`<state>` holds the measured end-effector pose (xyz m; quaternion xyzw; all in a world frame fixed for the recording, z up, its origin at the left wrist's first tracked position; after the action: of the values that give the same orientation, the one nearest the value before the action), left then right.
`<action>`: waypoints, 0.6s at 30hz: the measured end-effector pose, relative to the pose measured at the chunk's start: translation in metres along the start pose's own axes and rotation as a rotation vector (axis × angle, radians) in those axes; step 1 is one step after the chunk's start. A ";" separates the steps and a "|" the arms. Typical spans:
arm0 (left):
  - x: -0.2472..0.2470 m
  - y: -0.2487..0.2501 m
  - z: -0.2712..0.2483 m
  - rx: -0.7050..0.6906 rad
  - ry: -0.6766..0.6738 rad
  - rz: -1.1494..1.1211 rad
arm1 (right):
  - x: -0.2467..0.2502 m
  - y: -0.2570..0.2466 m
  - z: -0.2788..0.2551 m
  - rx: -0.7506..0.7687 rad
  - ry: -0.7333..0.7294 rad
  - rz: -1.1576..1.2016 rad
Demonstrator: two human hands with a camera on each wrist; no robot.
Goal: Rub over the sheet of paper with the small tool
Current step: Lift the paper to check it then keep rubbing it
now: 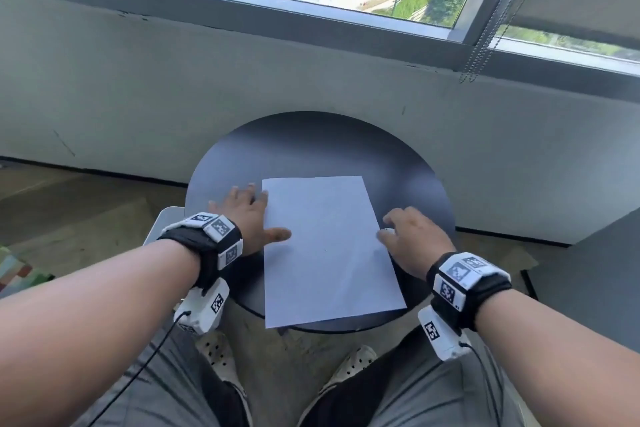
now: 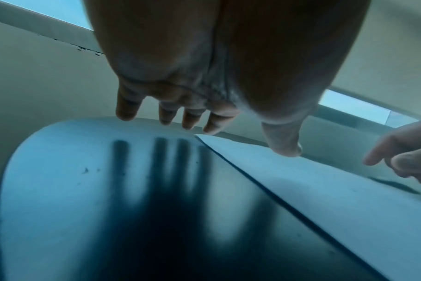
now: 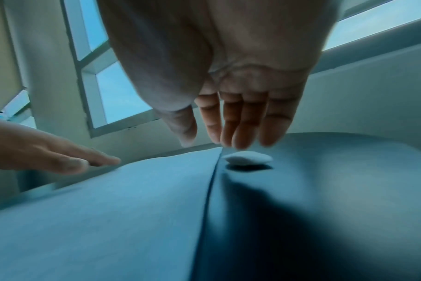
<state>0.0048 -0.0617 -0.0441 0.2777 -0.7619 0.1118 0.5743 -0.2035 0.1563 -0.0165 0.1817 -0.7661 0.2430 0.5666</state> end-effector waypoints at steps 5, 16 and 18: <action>-0.003 0.015 0.005 -0.078 0.058 -0.017 | -0.025 -0.017 -0.016 0.016 -0.167 -0.105; 0.058 0.025 -0.027 -0.245 0.447 -1.592 | 0.032 -0.002 0.014 -0.172 -0.114 0.730; 0.077 0.026 -0.037 -0.296 0.492 -1.646 | 0.044 -0.010 0.012 -0.124 -0.191 0.949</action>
<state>0.0061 -0.0446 0.0439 0.6305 -0.1801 -0.3820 0.6513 -0.2203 0.1411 0.0247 -0.2001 -0.8260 0.4108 0.3300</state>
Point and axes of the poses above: each hand's wrist, its own z-axis towards the middle knuckle, its own x-axis out of the back of the hand, y = z × x, the point moved 7 cm from there along z, towards the middle knuckle, and after that the axes turned 13 degrees about -x, right-handed, at the moved point
